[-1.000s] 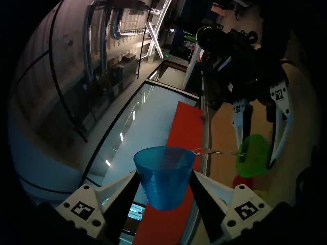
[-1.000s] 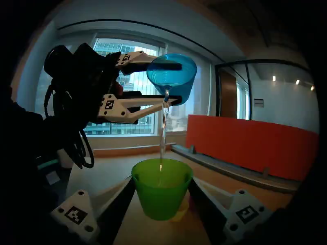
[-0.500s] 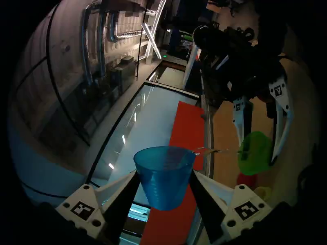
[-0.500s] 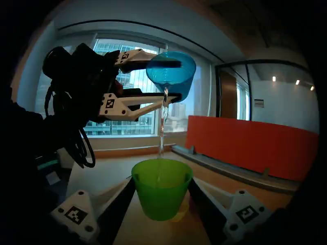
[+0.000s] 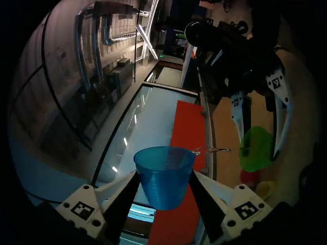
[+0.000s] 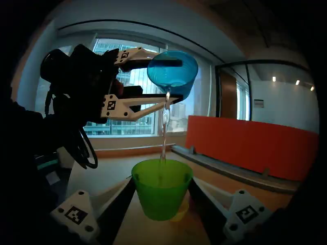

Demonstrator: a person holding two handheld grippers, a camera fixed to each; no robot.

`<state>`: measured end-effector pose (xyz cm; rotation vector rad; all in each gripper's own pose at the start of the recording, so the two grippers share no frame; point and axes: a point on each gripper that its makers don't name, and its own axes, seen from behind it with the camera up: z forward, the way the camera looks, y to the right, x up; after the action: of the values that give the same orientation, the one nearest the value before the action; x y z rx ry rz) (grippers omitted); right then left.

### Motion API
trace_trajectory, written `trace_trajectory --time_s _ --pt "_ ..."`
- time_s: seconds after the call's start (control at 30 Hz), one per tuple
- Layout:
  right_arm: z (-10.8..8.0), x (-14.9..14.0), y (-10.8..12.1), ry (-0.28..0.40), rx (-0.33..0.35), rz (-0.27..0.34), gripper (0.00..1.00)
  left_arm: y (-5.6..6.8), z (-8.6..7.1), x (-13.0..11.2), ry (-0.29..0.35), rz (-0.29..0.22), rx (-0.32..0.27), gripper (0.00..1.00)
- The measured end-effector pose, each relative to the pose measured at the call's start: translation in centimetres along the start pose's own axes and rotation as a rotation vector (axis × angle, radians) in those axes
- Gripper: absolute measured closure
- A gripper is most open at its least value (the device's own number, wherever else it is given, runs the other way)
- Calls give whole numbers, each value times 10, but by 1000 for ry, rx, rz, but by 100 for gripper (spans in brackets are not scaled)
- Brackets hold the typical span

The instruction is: Pour water

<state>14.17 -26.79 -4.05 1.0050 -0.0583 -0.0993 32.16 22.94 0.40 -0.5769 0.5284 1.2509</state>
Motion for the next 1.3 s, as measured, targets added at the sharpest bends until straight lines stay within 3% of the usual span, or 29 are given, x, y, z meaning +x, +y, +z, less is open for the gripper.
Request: trace_trajectory --time_s 0.8,1.3 --pt "-4 -1 4 6 -10 5 10 -7 4 7 5 97 15 19" --pt "-5 2 3 11 -10 2 10 -11 7 13 5 187 19 18"
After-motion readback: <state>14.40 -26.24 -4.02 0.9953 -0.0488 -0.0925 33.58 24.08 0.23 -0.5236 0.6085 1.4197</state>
